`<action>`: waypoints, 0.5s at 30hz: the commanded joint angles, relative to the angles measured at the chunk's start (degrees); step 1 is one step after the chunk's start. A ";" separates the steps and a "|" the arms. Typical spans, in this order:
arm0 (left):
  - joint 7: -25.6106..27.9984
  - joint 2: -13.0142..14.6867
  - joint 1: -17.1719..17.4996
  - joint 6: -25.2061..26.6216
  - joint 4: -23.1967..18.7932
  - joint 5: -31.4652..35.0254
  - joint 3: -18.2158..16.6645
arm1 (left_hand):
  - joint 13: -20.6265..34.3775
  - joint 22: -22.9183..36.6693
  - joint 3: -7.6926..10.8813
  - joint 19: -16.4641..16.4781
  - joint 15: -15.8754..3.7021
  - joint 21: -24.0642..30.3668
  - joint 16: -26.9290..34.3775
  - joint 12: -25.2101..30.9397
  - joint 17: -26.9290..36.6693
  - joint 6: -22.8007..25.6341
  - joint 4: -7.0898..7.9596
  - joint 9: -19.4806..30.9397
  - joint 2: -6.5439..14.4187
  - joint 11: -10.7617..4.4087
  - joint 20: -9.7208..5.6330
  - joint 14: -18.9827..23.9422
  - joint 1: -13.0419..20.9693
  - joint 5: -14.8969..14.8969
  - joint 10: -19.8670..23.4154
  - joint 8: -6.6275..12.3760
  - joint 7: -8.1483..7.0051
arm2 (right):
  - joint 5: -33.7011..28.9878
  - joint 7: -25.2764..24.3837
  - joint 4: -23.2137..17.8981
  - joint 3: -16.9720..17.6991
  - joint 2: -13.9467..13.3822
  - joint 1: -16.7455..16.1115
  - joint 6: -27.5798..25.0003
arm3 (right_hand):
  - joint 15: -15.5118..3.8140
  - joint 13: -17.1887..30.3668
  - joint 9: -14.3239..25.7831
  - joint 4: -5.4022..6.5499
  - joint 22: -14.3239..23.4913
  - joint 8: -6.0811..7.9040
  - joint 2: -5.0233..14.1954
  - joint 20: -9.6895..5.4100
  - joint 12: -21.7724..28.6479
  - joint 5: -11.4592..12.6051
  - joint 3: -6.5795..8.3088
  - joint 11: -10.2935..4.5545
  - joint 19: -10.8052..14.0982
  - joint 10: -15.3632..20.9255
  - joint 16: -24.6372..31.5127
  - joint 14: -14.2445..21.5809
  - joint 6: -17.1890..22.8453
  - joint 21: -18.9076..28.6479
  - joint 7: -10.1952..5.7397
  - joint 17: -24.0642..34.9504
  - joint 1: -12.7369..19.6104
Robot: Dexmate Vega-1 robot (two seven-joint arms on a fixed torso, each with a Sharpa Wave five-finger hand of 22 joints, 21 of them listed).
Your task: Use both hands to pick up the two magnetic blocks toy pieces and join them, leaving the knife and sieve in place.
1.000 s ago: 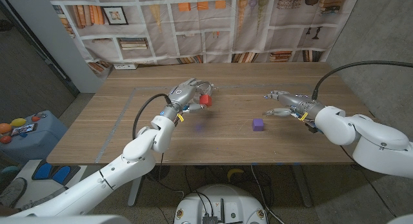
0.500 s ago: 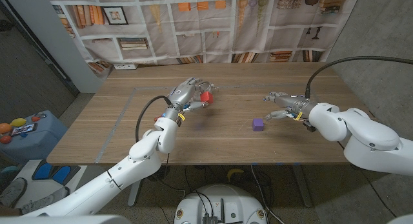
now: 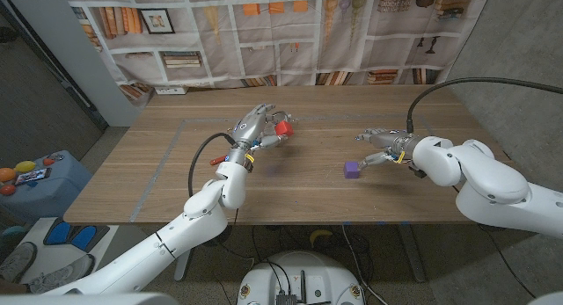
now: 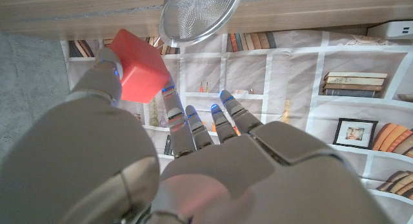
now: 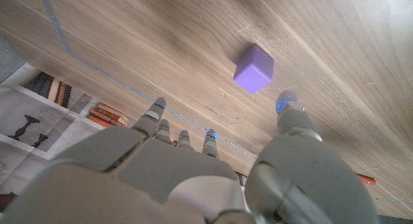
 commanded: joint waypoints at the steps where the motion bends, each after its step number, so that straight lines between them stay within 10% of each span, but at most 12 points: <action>1: 4.02 -1.91 -0.16 -3.07 1.75 -5.56 0.24 | 0.26 0.10 -0.22 -0.14 -3.82 -0.23 -0.19 -0.04 0.20 4.04 0.03 0.32 2.04 -0.08 -0.91 -0.20 1.66 0.37 0.70 0.35 -3.70 | -6.84 8.39 3.05 -4.02 4.51 3.84 1.36 | 0.45 0.31 0.38 0.18 0.15 0.61 0.31 0.68 0.06 0.34 0.11 0.61 0.05 -2.44 0.15 -0.15 -0.06 0.06 -0.09 0.19 0.31; 15: 6.28 -3.18 0.65 -7.34 3.19 -12.42 -1.02 | 0.27 0.12 -0.49 -0.70 -3.51 -0.31 -0.34 -0.26 0.21 4.09 -0.09 0.35 2.24 0.14 -0.80 -0.79 1.89 0.44 0.31 0.03 -3.71 | -13.24 13.87 6.13 -5.36 8.72 4.87 4.25 | 0.47 0.48 0.96 0.30 0.16 1.65 0.62 0.36 0.39 0.58 0.51 1.05 -1.02 -3.20 0.25 -0.78 0.37 -0.14 -0.50 0.31 1.77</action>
